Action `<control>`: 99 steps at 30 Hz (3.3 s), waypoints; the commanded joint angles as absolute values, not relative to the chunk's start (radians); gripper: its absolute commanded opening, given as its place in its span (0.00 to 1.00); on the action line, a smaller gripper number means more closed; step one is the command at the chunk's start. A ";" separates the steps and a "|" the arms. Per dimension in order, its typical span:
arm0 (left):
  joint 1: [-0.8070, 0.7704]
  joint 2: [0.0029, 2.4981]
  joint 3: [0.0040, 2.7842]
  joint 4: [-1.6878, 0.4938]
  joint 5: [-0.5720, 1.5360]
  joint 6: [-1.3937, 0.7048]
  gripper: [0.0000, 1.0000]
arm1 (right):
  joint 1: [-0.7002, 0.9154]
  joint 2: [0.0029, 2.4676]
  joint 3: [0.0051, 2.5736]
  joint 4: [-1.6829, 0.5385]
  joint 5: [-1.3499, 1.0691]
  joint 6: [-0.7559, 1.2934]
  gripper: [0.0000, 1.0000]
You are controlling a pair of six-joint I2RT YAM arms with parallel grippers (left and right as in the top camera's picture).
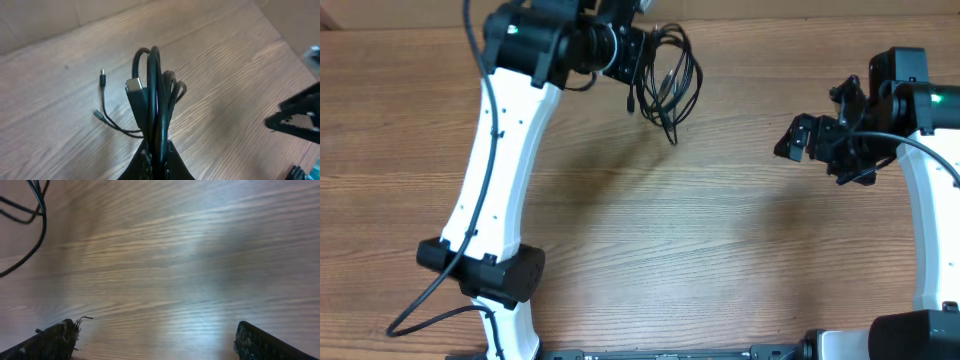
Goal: Untangle cables
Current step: 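Move the right gripper under the lifted coil and grasp one cable, then pull the grasped cable rightward with the right gripper, away from the left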
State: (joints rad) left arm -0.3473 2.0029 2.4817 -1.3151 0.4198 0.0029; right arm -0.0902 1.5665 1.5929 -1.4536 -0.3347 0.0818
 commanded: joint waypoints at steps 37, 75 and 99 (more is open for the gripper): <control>-0.354 1.949 2.571 -1.359 0.435 0.022 0.04 | 0.394 1.562 1.589 -0.974 -0.616 0.419 1.00; -0.354 1.896 2.571 -1.311 0.411 -0.075 0.08 | 0.563 1.679 1.589 -0.894 -0.068 0.386 0.04; -0.352 1.896 2.556 -1.431 -0.112 -0.075 0.04 | 0.561 1.381 1.619 -1.018 0.231 0.385 0.04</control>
State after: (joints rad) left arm -0.3473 1.9247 2.5462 -1.4296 -0.0128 -0.0616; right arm 0.5587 1.4616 1.5909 -1.0145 0.1078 0.3885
